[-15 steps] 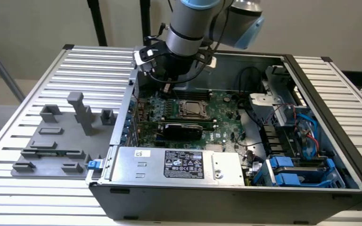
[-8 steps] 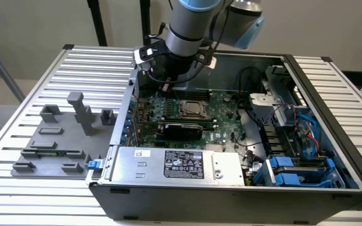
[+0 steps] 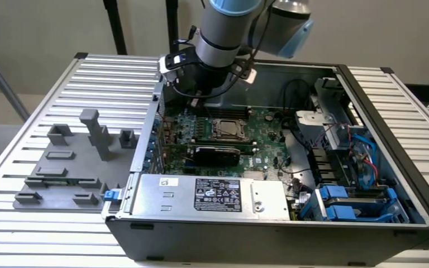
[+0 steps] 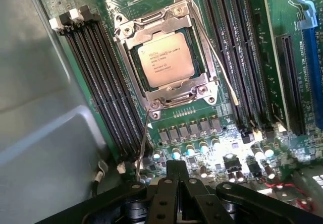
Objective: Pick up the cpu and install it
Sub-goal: 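Install the first cpu locking lever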
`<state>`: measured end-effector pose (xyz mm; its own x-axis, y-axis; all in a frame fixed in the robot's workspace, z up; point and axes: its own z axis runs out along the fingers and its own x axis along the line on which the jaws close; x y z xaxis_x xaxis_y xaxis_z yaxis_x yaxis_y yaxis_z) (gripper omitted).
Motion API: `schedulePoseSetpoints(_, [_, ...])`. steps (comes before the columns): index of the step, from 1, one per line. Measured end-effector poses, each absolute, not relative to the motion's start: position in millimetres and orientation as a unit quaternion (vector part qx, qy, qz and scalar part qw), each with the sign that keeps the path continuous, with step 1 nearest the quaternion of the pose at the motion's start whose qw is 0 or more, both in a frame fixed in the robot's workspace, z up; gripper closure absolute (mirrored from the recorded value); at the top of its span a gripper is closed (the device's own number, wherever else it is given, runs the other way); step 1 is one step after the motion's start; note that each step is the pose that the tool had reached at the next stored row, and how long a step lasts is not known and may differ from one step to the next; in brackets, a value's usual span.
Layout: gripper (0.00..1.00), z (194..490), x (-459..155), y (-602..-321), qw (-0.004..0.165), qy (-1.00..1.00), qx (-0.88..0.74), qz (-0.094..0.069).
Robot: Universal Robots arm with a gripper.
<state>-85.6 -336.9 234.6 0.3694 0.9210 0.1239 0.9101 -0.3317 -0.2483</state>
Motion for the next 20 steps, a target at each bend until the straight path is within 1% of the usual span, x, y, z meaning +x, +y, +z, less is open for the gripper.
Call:
schedulePoseSetpoints(9, [0.89, 234.6, -87.3, -336.9, 0.178, -0.537, -0.825, -0.011])
schedulePoseSetpoints(11, [0.89, 234.6, -87.6, -336.9, 0.184, -0.53, -0.828, -0.017])
schedulePoseSetpoints(15, [0.89, 236.6, -88.5, -336.9, 0.192, -0.515, -0.835, -0.025])
schedulePoseSetpoints(20, [0.89, 238.3, -88.5, -336.9, 0.192, -0.492, -0.849, -0.032])
